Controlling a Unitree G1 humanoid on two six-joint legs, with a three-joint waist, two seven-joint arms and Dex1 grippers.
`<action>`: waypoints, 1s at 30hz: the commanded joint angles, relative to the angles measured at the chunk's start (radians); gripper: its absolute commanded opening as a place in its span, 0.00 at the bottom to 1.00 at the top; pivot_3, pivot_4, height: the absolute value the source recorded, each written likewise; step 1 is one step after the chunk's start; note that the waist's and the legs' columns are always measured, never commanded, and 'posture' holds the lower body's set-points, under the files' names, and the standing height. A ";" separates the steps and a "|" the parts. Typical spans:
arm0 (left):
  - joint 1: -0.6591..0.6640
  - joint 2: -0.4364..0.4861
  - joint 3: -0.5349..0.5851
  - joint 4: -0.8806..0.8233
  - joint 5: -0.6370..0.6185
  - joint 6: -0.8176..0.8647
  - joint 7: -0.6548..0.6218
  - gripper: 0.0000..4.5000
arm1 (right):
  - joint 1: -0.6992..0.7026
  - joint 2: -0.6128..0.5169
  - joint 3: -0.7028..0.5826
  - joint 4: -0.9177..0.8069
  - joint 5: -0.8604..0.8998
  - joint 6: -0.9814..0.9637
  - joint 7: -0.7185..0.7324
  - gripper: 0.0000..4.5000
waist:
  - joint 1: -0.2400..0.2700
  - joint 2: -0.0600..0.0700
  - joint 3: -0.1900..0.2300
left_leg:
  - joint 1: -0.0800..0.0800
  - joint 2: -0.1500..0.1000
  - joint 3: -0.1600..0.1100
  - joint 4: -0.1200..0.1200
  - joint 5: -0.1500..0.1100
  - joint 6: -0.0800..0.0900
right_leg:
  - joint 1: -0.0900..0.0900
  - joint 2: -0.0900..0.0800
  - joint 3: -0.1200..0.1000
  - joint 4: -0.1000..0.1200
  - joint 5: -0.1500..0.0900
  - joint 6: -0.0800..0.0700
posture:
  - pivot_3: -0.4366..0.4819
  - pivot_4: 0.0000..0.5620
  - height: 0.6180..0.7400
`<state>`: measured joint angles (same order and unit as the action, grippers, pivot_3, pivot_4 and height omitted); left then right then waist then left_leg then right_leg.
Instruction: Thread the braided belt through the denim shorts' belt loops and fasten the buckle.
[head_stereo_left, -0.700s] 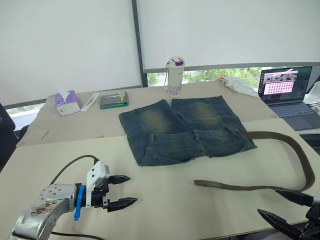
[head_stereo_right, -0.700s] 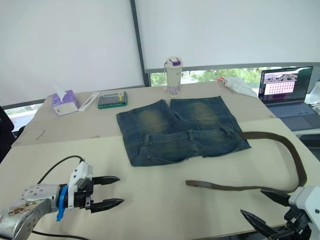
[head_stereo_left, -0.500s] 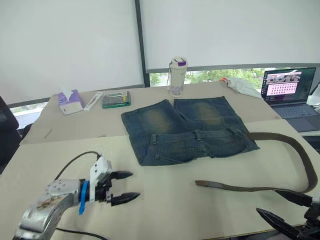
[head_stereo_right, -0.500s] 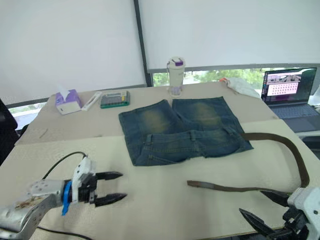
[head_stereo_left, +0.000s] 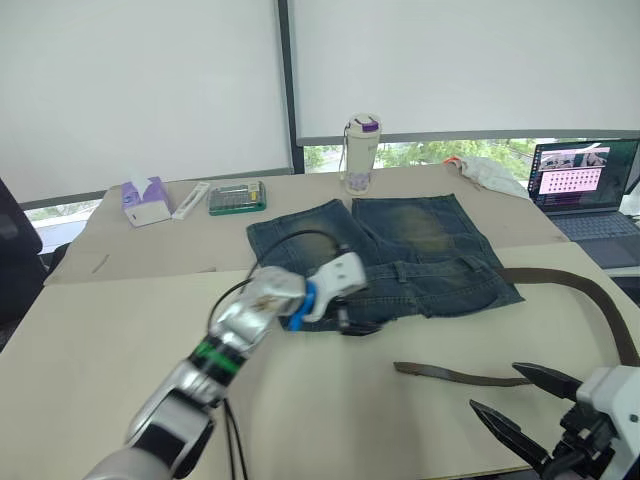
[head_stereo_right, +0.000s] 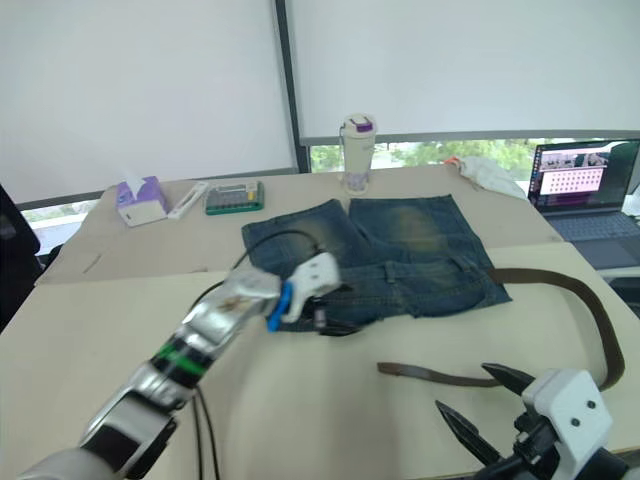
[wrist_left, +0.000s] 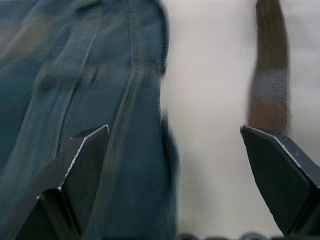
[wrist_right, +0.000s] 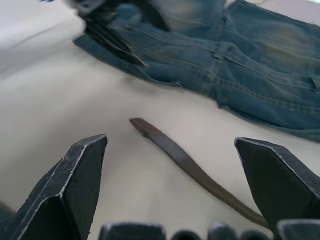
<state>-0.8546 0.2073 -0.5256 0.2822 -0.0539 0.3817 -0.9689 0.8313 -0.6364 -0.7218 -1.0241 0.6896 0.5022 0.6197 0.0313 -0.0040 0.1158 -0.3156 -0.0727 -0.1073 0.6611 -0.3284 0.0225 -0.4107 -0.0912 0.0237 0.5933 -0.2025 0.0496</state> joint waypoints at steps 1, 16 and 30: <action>-0.135 -0.121 -0.060 0.257 0.125 -0.102 0.083 1.00 | -0.016 -0.067 0.050 -0.023 -0.008 -0.045 -0.081 1.00 | -0.009 -0.001 0.001 | 0.000 0.000 0.000 0.000 0.000 0.000 | 0.001 0.000 0.000 0.000 -0.001 0.000 | 0.48 0.27 1.00; -0.132 -0.066 -0.016 0.546 0.264 -0.264 0.089 0.02 | 0.061 -0.226 0.222 -0.023 -0.030 -0.221 -0.325 1.00 | -0.026 -0.002 0.002 | 0.008 0.001 -0.001 -0.001 -0.001 0.002 | 0.007 0.000 0.002 0.000 -0.008 0.013 | 0.48 0.27 1.00; 0.336 0.305 0.193 -0.368 0.010 0.383 -0.110 0.01 | -0.204 -0.394 0.379 0.162 -0.182 0.020 -0.135 1.00 | -0.043 0.000 0.001 | 0.013 0.002 0.000 -0.001 -0.004 0.002 | 0.007 0.002 0.005 0.001 -0.009 0.010 | 0.48 0.27 1.00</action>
<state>-0.5532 0.5094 -0.3295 -0.0090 -0.0099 0.6744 -1.0834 0.6708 -1.0087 -0.3741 -0.8945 0.5415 0.5036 0.4545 -0.0122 -0.0041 0.1171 -0.3029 -0.0713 -0.1075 0.6599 -0.3326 0.0248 -0.4028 -0.0900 0.0292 0.5948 -0.2114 0.0591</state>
